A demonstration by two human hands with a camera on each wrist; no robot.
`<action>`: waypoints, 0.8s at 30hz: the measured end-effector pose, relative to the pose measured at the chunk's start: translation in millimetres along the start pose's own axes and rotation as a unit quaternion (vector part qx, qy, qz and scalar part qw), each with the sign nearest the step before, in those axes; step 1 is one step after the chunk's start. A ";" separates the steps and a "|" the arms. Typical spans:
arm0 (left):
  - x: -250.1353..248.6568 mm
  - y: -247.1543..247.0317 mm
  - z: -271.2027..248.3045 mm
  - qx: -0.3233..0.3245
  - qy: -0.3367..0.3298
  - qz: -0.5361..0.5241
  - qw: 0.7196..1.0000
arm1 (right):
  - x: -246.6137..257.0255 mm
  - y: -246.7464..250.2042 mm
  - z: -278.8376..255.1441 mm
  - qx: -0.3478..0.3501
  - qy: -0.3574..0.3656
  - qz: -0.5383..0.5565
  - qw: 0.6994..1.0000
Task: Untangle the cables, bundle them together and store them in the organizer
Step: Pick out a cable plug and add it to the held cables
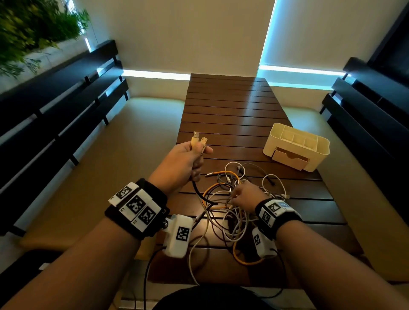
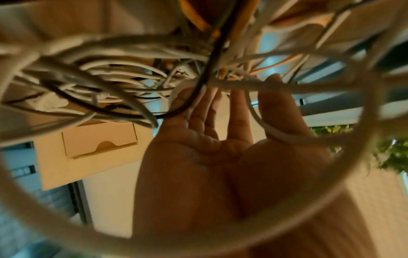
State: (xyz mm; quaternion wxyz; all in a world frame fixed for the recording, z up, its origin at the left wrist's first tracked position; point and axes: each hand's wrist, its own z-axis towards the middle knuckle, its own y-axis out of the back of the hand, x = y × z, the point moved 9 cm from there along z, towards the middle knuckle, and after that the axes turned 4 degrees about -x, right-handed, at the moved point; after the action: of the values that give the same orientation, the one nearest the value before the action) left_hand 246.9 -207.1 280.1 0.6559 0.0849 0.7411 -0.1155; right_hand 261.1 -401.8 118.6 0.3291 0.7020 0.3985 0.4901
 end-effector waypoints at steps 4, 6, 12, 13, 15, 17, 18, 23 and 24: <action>-0.8 4.5 0.0 -0.007 -0.003 -0.006 1.000 | -10.7 1.1 4.6 -0.004 -0.007 -0.054 0.999; -1.0 6.0 -0.4 -0.012 -0.003 -0.005 1.000 | -14.3 10.2 8.6 -0.027 -0.001 -0.064 0.998; -0.9 0.9 1.7 -0.014 -0.006 0.002 1.000 | -19.4 36.2 8.9 -0.097 0.027 0.016 0.995; -1.0 -1.0 3.1 -0.013 -0.007 0.003 1.000 | -18.2 39.2 8.1 -0.106 0.035 0.038 0.993; -1.9 -5.9 4.8 -0.011 -0.007 0.007 1.000 | -14.9 41.3 7.8 -0.109 0.050 0.079 0.990; -3.1 -10.5 5.8 -0.009 -0.006 0.012 1.000 | -9.0 43.6 7.9 -0.110 0.067 0.105 0.986; -3.7 -12.4 6.2 -0.009 -0.006 0.015 1.000 | -7.1 44.7 8.9 -0.111 0.071 0.111 0.985; -2.5 -13.5 11.2 -0.015 -0.005 0.018 1.000 | -0.9 41.5 23.4 -0.103 0.064 0.087 0.989; -2.2 -13.0 12.6 -0.015 -0.004 0.017 1.000 | 1.9 39.5 27.3 -0.093 0.065 0.076 0.991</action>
State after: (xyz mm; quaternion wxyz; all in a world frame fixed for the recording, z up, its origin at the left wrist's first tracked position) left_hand 255.5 -223.1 281.6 0.6621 0.0871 0.7385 -0.0931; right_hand 296.8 -420.4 144.8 0.3281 0.6630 0.3169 0.5936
